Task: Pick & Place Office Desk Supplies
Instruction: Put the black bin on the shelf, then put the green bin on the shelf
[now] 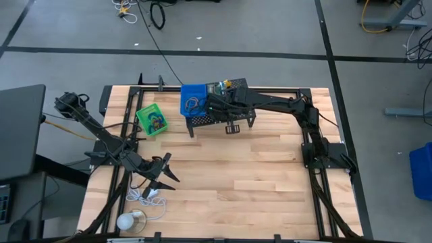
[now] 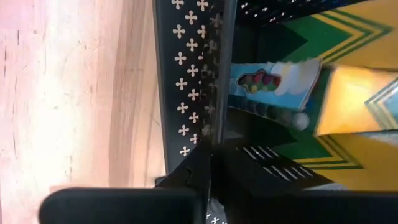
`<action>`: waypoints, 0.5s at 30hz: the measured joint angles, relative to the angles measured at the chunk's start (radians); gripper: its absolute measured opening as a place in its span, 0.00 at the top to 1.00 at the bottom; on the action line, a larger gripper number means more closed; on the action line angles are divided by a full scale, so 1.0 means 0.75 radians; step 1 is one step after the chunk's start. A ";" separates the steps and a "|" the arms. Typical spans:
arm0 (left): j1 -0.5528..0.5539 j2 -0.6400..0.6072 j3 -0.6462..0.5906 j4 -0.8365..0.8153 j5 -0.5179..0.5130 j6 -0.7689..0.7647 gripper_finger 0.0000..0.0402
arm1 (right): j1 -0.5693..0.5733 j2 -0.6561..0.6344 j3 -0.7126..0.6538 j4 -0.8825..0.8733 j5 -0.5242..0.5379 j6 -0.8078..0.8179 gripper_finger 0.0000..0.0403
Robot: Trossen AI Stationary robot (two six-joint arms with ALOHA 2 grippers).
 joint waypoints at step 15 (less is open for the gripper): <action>0.000 -0.001 0.000 0.001 0.000 0.035 0.60 | 0.022 0.001 0.000 -0.006 0.047 0.085 0.67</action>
